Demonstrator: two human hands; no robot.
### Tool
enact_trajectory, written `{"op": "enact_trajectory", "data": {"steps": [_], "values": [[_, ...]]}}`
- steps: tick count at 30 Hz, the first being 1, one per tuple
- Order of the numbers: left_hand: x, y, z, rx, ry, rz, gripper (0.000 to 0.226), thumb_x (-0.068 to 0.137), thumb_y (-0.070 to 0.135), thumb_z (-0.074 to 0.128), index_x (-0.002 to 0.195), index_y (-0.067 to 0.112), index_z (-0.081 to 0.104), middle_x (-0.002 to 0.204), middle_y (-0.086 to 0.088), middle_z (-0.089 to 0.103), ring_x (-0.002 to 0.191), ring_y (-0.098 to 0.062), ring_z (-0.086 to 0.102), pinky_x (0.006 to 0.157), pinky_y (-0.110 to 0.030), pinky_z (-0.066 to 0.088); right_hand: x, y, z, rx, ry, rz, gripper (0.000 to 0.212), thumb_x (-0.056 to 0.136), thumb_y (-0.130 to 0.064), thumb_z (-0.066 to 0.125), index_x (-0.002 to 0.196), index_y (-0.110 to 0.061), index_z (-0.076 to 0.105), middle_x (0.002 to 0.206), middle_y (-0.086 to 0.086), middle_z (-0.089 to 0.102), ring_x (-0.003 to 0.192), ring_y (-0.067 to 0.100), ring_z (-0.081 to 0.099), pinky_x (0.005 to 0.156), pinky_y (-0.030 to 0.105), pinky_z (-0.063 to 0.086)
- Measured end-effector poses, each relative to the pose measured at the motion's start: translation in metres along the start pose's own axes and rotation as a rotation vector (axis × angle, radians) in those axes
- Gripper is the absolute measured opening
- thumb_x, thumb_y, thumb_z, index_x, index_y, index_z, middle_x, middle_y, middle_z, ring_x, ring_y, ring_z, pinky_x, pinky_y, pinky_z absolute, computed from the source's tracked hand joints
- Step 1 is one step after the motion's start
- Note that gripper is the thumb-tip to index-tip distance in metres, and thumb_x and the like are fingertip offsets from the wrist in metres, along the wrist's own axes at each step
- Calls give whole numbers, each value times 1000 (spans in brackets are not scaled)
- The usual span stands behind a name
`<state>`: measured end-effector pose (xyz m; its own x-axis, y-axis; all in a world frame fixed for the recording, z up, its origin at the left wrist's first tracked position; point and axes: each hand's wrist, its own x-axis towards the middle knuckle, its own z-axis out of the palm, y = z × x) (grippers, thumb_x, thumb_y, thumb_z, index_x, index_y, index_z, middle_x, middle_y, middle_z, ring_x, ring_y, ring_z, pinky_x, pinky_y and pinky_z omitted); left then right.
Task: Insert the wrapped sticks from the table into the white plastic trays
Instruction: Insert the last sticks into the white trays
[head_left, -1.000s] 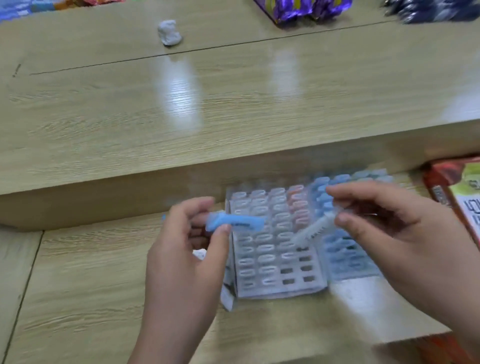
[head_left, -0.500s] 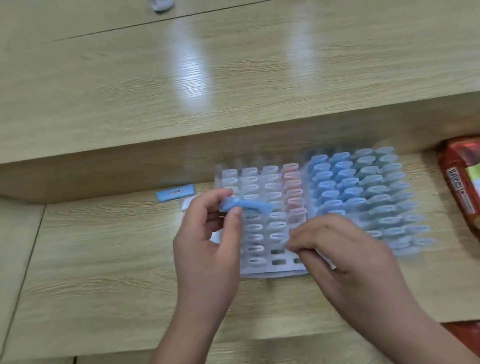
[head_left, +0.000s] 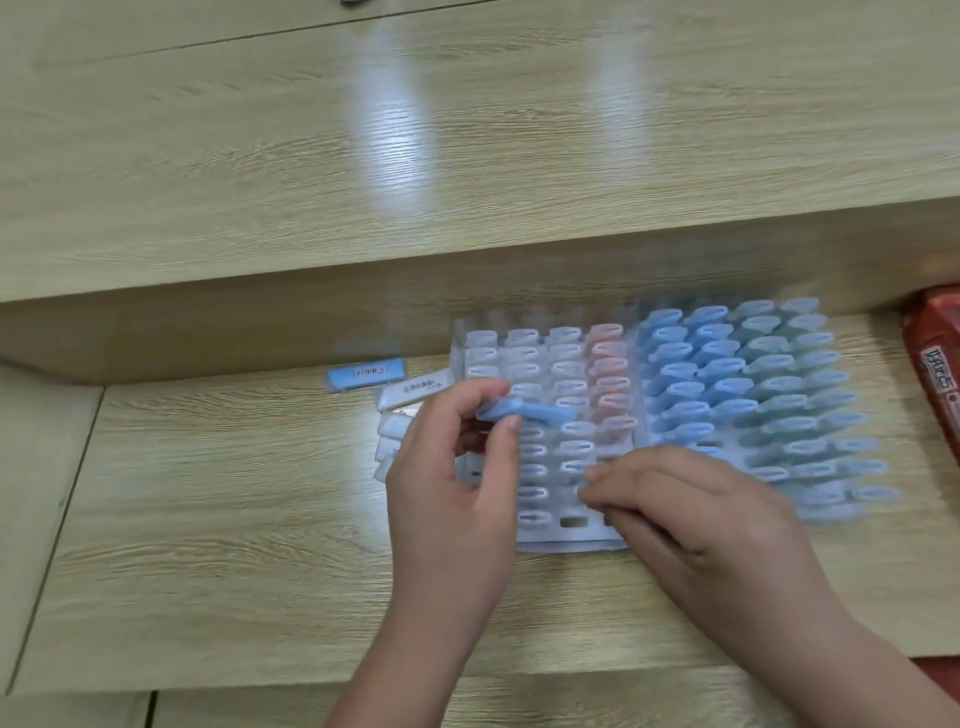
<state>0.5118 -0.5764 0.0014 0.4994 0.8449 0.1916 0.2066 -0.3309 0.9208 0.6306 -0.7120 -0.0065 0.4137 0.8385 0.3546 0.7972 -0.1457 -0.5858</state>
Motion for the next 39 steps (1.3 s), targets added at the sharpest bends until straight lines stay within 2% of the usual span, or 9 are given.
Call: {"op": "enact_trajectory", "data": {"steps": [4, 10, 16, 24, 28, 30, 33, 36, 39], "values": [[1, -1, -1, -4, -8, -7, 29, 93, 20, 63, 109, 43, 60, 108, 20, 64, 97, -12, 66, 78, -13, 49, -1, -3, 6, -72, -7, 32, 28, 87, -30, 66, 114, -32, 62, 96, -18, 69, 89, -1, 60, 76, 12, 41], [3, 4, -5, -39, -27, -36, 28, 91, 21, 65, 105, 44, 63, 105, 20, 68, 91, -12, 67, 75, -13, 50, 1, -6, 3, -115, 1, 38, 27, 84, -29, 73, 110, -27, 69, 92, -14, 69, 81, 5, 63, 64, 21, 46], [12, 23, -14, -3, -41, 79, 29, 89, 19, 68, 107, 41, 64, 103, 19, 69, 88, -11, 68, 74, -14, 50, 15, -12, -20, 236, 104, 221, 29, 80, -34, 74, 107, -35, 66, 100, -22, 64, 91, 0, 66, 78, 8, 49], [23, 60, 17, 36, -256, 319, 36, 89, 10, 68, 118, 32, 69, 108, 19, 71, 98, -3, 68, 84, -18, 51, 41, -6, -49, 158, 181, 120, 26, 86, -36, 65, 112, -35, 67, 104, -25, 61, 94, -2, 59, 75, 9, 44], [23, 61, 33, -1, -386, 238, 48, 94, 18, 59, 136, 41, 54, 117, 25, 68, 107, 7, 64, 87, -10, 48, 35, 19, -67, 115, 227, 116, 38, 88, -28, 68, 125, -34, 63, 101, -20, 62, 88, 6, 61, 71, 19, 50], [22, 53, 40, 110, -431, 287, 44, 95, 23, 56, 136, 40, 53, 120, 24, 67, 112, 7, 60, 90, -11, 46, 31, 35, -77, 104, 279, 155, 45, 86, -22, 70, 128, -35, 59, 100, -20, 60, 87, 8, 62, 70, 15, 51], [20, 36, 50, 378, -422, 491, 32, 95, 29, 52, 123, 22, 67, 123, 10, 65, 120, -11, 59, 98, -34, 47, 28, 55, -87, 148, 344, 231, 42, 86, -20, 70, 121, -41, 60, 102, -21, 61, 90, 7, 64, 69, 9, 49], [12, 24, 59, 580, -451, 541, 41, 92, 40, 52, 120, 18, 70, 132, -1, 63, 130, -28, 53, 104, -59, 41, 28, 66, -87, 223, 376, 284, 36, 86, -20, 71, 110, -45, 62, 100, -20, 66, 90, 7, 67, 71, 10, 51], [7, 21, 64, 723, -543, 498, 53, 93, 56, 44, 128, 24, 65, 145, 0, 53, 142, -26, 40, 113, -60, 28, 29, 67, -83, 306, 381, 307, 29, 86, -26, 69, 109, -43, 64, 98, -19, 67, 84, 9, 70, 69, 19, 56]]}}
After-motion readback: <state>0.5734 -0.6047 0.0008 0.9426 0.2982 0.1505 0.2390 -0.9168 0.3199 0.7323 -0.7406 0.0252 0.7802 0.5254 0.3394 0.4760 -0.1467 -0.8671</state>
